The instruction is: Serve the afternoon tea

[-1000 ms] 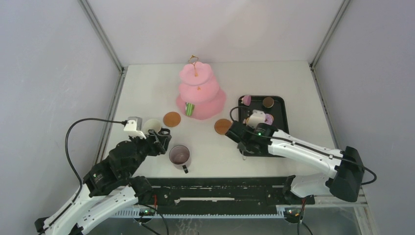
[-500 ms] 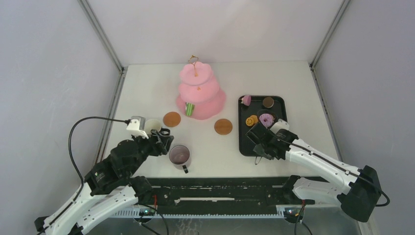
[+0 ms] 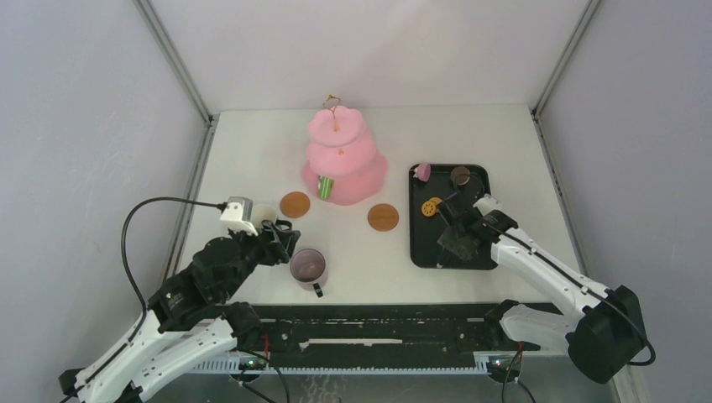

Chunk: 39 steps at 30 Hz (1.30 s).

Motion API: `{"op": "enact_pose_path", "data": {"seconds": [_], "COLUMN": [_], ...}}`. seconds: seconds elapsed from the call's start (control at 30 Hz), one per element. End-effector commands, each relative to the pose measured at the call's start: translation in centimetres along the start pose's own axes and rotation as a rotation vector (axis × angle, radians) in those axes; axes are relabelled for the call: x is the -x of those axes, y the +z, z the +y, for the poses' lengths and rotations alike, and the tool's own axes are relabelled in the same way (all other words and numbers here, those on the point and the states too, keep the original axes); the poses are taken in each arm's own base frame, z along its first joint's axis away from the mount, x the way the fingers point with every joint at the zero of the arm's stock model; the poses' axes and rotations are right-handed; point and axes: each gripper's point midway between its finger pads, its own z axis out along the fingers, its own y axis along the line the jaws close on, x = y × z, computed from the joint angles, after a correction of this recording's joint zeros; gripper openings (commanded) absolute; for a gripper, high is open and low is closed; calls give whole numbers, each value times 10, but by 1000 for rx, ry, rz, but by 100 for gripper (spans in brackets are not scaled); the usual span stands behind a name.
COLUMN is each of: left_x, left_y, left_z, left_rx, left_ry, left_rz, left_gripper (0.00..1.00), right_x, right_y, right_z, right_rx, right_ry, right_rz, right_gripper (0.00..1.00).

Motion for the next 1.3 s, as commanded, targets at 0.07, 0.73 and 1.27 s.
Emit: {"op": "enact_pose_path", "data": {"seconds": [0.07,0.73,1.27], "left_x": [27,21,17], "left_y": [-1,6,13], "left_z": [-11,-7,-9], "left_rx": [-21,8,13], "left_ry": [-4,2,12], "left_rz": [-67,-55,-43], "left_gripper": [69,70,69], "right_x": [11,18,30], "right_y": [6,28,35], "right_z": [15,22,24], "right_rx": [68,77,86], "right_ry": [-12,17,49], "right_rz": [11,67,60], "right_gripper": [42,44,44]}}
